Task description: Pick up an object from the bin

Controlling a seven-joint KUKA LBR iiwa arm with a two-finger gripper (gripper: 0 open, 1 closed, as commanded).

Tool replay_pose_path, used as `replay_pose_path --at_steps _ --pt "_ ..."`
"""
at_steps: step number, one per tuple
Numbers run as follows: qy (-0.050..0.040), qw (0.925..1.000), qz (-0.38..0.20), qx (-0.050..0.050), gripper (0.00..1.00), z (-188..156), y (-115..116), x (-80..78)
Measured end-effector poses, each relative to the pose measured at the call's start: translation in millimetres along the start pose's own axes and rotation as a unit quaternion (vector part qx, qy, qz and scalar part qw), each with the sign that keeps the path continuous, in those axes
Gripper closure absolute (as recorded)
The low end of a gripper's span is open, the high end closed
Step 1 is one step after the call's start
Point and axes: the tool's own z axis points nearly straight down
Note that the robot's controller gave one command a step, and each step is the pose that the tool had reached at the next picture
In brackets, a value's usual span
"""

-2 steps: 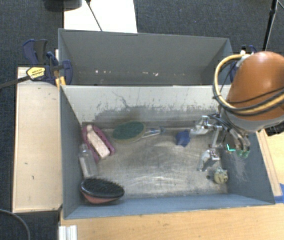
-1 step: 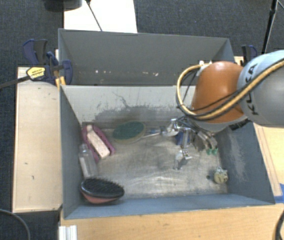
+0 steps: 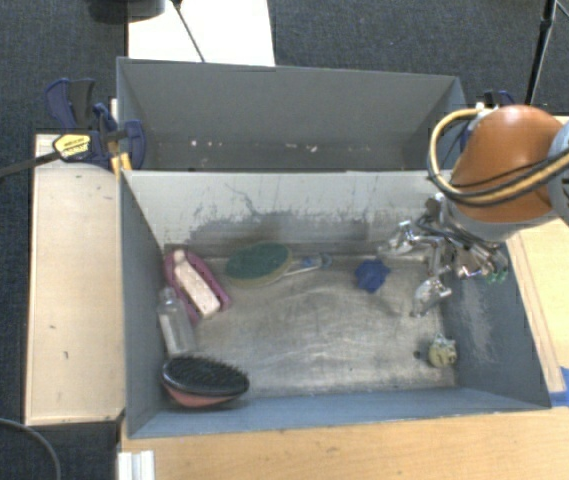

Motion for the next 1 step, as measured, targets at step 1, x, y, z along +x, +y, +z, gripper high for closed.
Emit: replay_pose_path --at_steps 1 --pt "0.0027 0.9993 0.038 -0.001 0.00 19.9 23.0 1.5"
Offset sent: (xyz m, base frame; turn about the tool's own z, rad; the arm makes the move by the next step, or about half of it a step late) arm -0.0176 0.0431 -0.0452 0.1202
